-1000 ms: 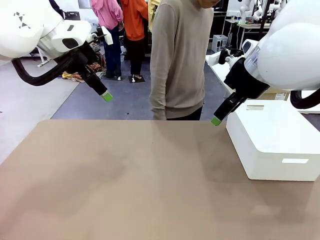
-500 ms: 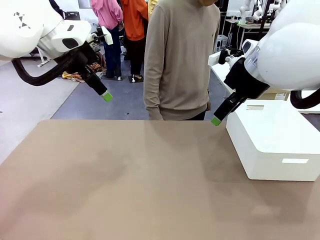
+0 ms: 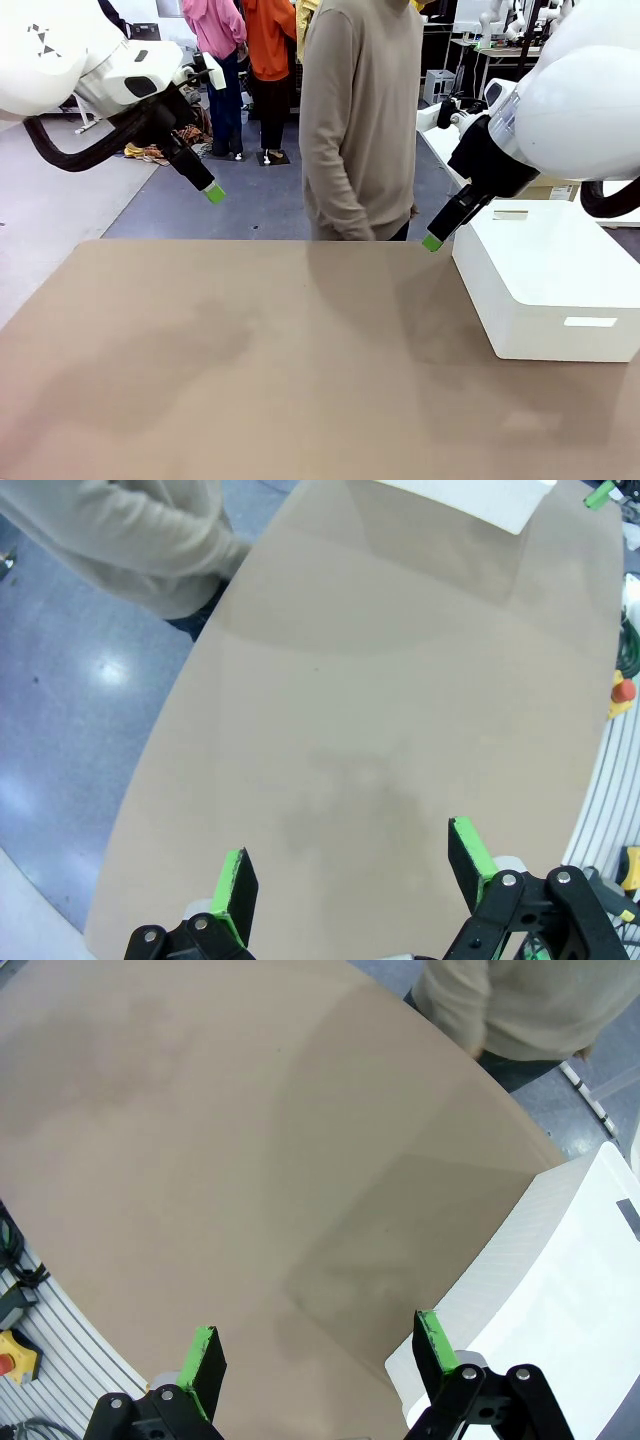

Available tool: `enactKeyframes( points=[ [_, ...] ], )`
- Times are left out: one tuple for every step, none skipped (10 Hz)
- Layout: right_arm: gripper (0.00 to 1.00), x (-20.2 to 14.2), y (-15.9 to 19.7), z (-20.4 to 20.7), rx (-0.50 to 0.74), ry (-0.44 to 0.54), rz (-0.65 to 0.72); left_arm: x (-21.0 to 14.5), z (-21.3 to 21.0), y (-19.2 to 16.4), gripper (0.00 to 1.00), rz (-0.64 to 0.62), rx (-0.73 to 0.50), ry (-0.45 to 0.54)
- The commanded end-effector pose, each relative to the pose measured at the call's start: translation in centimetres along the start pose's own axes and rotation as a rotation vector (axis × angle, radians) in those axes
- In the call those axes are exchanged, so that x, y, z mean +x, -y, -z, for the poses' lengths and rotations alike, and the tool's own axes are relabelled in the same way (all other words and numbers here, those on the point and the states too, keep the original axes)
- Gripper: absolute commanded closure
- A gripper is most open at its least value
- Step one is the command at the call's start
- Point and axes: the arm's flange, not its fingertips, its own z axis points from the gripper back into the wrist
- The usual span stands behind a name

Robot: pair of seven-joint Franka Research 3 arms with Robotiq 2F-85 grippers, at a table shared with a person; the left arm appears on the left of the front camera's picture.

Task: Pack the shoes into the box.
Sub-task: Press down on the lid of the Shoes Box.

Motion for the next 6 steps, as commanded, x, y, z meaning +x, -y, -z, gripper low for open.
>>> enactKeyframes(
  points=[
    [0.00,-0.01,0.03,0.02,-0.004,-0.002,0.001,0.03,-0.12,-0.20,0.00,0.002,0.013,0.001],
    [0.00,-0.01,0.03,0.02,-0.004,-0.002,0.001,0.03,-0.12,-0.20,0.00,0.002,0.013,0.001],
    [0.00,-0.01,0.03,0.02,-0.004,-0.002,0.001,0.03,-0.12,-0.20,0.00,0.002,0.013,0.001],
    [0.00,-0.01,0.03,0.02,-0.004,-0.002,0.001,0.03,-0.12,-0.20,0.00,0.002,0.013,0.001],
    [0.00,-0.01,0.03,0.02,-0.004,-0.002,0.001,0.03,-0.12,-0.20,0.00,0.002,0.013,0.001],
    [0.00,-0.01,0.03,0.02,-0.004,-0.002,0.001,0.03,-0.12,-0.20,0.00,0.002,0.013,0.001]
  ],
)
